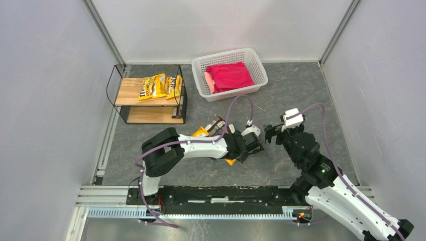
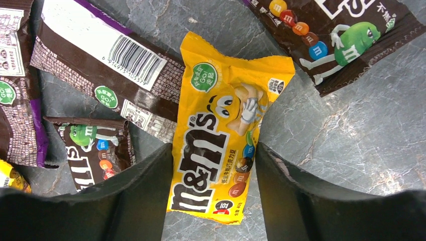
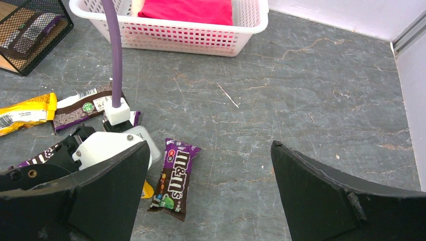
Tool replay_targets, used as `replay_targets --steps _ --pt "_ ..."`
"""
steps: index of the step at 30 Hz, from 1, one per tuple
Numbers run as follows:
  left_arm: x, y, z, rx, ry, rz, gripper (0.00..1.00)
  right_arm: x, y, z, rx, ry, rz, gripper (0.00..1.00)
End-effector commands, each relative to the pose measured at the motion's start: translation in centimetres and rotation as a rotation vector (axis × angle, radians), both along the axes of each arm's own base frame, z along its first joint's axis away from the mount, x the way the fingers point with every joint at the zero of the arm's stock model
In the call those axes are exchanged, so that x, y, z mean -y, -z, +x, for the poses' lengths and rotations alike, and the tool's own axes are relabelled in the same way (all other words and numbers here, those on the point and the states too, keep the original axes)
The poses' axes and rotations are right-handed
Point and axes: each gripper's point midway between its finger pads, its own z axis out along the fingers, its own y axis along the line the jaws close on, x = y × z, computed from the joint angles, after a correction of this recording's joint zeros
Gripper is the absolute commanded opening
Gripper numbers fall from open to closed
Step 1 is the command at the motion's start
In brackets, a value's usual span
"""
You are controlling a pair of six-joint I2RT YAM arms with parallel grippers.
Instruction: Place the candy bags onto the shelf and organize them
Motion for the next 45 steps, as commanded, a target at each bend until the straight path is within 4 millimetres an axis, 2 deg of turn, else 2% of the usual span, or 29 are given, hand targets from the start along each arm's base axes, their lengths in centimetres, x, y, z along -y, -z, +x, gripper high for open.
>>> replay_targets --steps 1,12,17,21,29,32,38,42,45 --pt "-0.8 0.5 -0.4 0.003 -0.029 0.017 0.64 -0.3 -0.5 0.2 0.02 -0.005 0.024 0.98" --pt "-1.4 -1.3 -0.1 0.028 -0.056 -0.006 0.5 -0.3 -0.8 0.2 0.029 -0.006 0.029 0.98" --pt "-1.6 -3.3 0.2 0.055 -0.076 -0.035 0.46 -0.2 -1.3 0.1 0.04 -0.005 0.038 0.98" --pt "-2.1 -5.6 0.6 0.091 -0.09 -0.056 0.46 -0.1 -2.0 0.0 0.052 -0.001 0.049 0.98" --pt "-3.5 -13.3 2.1 0.182 -0.112 -0.123 0.44 0.2 -4.1 -0.4 0.092 -0.005 0.085 0.98" --pt "-5.4 -16.9 3.4 0.243 -0.144 -0.12 0.45 0.2 -4.0 -0.4 0.095 -0.006 0.087 0.98" --pt "-11.2 -25.1 6.3 0.382 -0.23 -0.132 0.45 -0.1 -2.9 -0.6 0.08 -0.024 0.082 0.98" --pt "-16.6 -30.7 8.3 0.488 -0.328 -0.182 0.43 -0.4 -2.8 -0.7 0.081 -0.045 0.095 0.98" --pt "-20.8 -34.1 9.7 0.565 -0.413 -0.198 0.43 -0.6 -2.8 -0.8 0.081 -0.054 0.102 0.98"
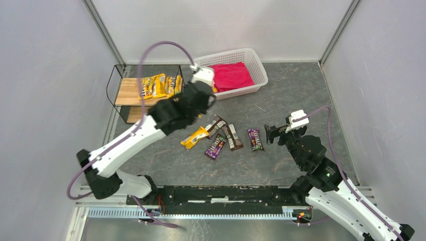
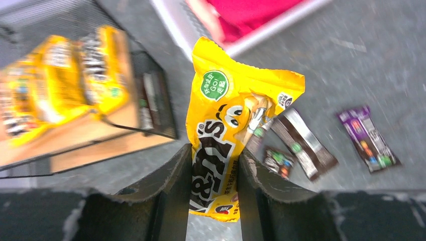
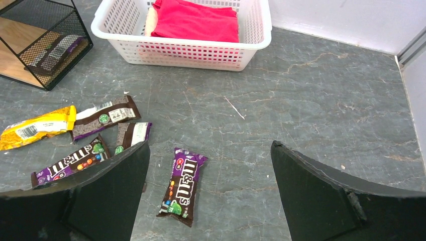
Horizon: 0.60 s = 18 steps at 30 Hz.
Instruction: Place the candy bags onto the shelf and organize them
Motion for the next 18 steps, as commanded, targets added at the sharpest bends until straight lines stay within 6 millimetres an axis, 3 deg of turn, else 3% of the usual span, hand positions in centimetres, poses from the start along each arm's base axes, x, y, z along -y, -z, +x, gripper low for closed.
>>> replay_targets --steps 1,4,8,14,18 --pt "-6.9 -6.6 1.7 0.146 -0.115 0.022 0.43 -0.7 -1.0 -0.1 0.031 -0.03 0.048 0.98" --pt "-10.7 -8.0 3.2 0.161 -0.204 0.067 0.43 -0.8 -0.8 -0.2 0.027 -0.04 0.056 0.98" --pt "-15.3 -8.3 5.4 0.18 -0.308 0.113 0.41 -1.3 -0.8 -0.5 0.026 -0.07 0.071 0.98" --pt "-23.7 -6.2 7.8 0.137 -0.499 0.124 0.41 -1.3 -1.1 -0.8 0.035 -0.091 0.041 0.98" --pt "-29.4 -3.5 8.9 0.033 -0.63 0.171 0.4 -1.0 -1.1 -1.0 0.042 -0.097 0.008 0.98"
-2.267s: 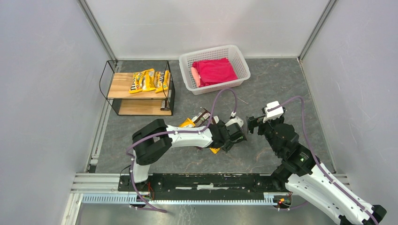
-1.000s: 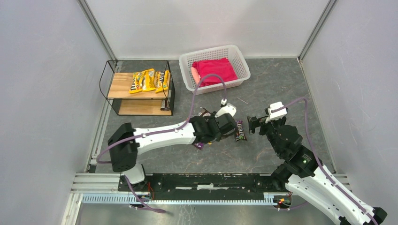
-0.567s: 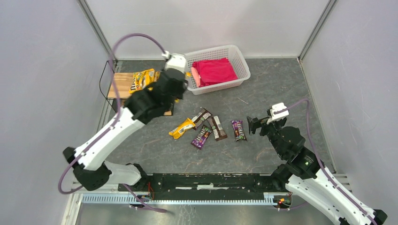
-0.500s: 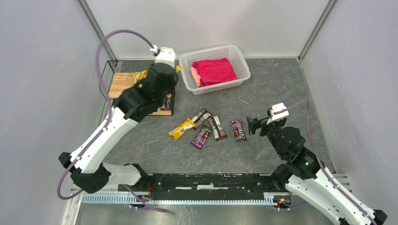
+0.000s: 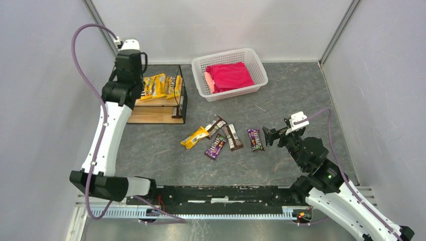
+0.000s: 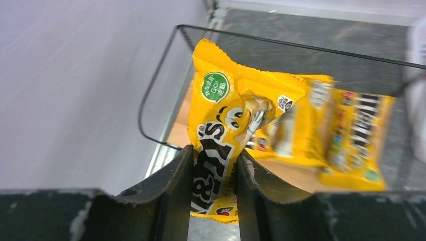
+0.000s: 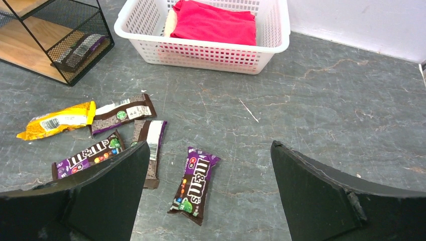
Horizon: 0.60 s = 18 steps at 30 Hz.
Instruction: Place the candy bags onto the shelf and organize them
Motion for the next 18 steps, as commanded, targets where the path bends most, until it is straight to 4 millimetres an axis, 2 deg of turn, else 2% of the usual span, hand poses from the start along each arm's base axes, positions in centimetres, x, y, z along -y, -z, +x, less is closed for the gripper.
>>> replay_targets --steps 1,2,3,8,15,18 --pt "-4.2 1.5 1.7 -0.056 -0.051 0.025 0.4 0.0 -0.9 -0.3 0.039 -0.025 -0.017 0.98" --pt "-4.6 2.3 2.2 -0.07 -0.045 0.015 0.4 0.0 -0.9 -0.4 0.039 -0.029 -0.018 0.98" --pt "-5.7 3.2 2.4 -0.084 -0.06 0.002 0.4 -0.2 -0.8 -0.5 0.04 -0.039 -0.02 0.98" --pt "-6.5 7.2 4.4 -0.142 -0.023 -0.039 0.4 -0.4 -0.9 -0.7 0.052 -0.059 -0.021 0.98" --pt "-6.7 10.2 6.3 -0.217 0.019 -0.028 0.39 0.0 -0.9 -0.6 0.059 -0.036 -0.018 0.98" --pt "-6.2 10.9 6.8 -0.234 0.06 -0.051 0.39 0.0 -0.7 -0.5 0.059 -0.033 -0.019 0.98"
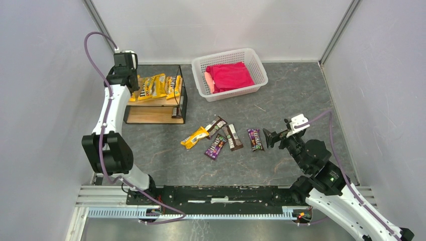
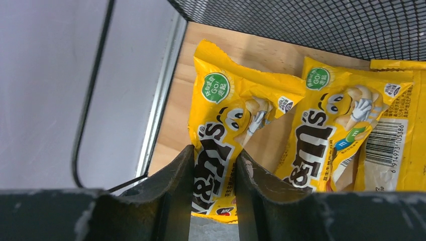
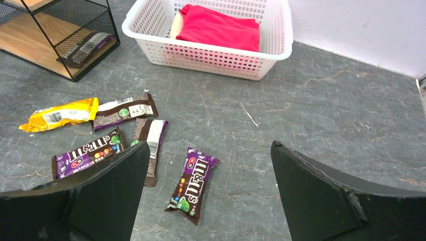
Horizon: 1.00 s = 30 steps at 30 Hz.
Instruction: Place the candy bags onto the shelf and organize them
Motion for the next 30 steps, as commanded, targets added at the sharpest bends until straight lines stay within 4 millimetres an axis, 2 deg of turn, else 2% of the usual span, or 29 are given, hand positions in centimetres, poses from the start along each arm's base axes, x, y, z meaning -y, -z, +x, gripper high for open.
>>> replay_targets --steps 1,9,17,24,30 --pt "0.3 -1.0 1.8 0.04 0.093 0.001 0.39 0.0 -0.2 0.2 0.022 0.007 0.003 0.98" --pt "-0.2 -0.1 2.7 0.011 0.09 -0.003 0.4 -0.2 -0.1 0.2 0.025 -0.003 0.007 0.98" --pt "-0.1 -0.2 4.0 0.023 0.082 -0.026 0.4 -0.4 0.0 0.3 0.024 -0.003 0.006 0.98" --pt "-0.4 0.3 3.9 0.007 0.066 -0.031 0.41 -0.5 0.2 0.4 0.016 -0.006 -0.002 0.98" --pt "0.4 0.6 4.1 0.009 0.089 -0.08 0.4 -0.9 0.2 0.5 0.01 -0.018 0.0 0.98"
